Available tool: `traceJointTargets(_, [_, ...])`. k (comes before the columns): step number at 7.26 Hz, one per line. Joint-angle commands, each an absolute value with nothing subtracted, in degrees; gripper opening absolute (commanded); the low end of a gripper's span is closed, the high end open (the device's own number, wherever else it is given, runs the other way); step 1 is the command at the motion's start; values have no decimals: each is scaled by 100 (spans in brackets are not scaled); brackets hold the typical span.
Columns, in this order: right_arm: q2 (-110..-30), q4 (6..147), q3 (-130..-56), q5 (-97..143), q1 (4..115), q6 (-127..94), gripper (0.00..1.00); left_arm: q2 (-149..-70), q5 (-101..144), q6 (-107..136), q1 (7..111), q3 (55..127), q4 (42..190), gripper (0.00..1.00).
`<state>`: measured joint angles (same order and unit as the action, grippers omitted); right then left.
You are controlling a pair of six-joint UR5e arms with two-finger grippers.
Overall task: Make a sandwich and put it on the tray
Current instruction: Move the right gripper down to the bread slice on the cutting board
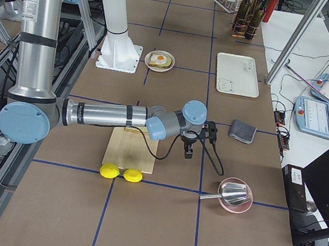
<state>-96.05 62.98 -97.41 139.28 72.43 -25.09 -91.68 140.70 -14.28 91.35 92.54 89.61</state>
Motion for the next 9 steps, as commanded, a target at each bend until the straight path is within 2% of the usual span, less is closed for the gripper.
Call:
traceJointTargets(1, [-10674, 3764, -9905, 13905, 6219, -4622, 100, -9132, 14071, -1389, 9009, 9325, 9307, 100])
traceJointTargets(2, [-11131, 3214, -9940, 13695, 5883, -4823, 100, -9132, 14071, -1380, 9009, 9360, 9299, 100])
traceJointTargets(5, [-11328, 2824, -10072, 13100, 4831, -6938, 100, -9106, 14080, -1380, 9000, 9395, 9299, 100])
traceJointTargets(7, [-11434, 2567, -10090, 12675, 4221, -7268, 99, -9105, 14071, -1380, 9009, 9404, 9299, 100])
traceJointTargets(9, [-11592, 2286, -10081, 12674, 4175, -7269, 81, -9105, 14071, -1380, 9009, 9396, 9299, 100])
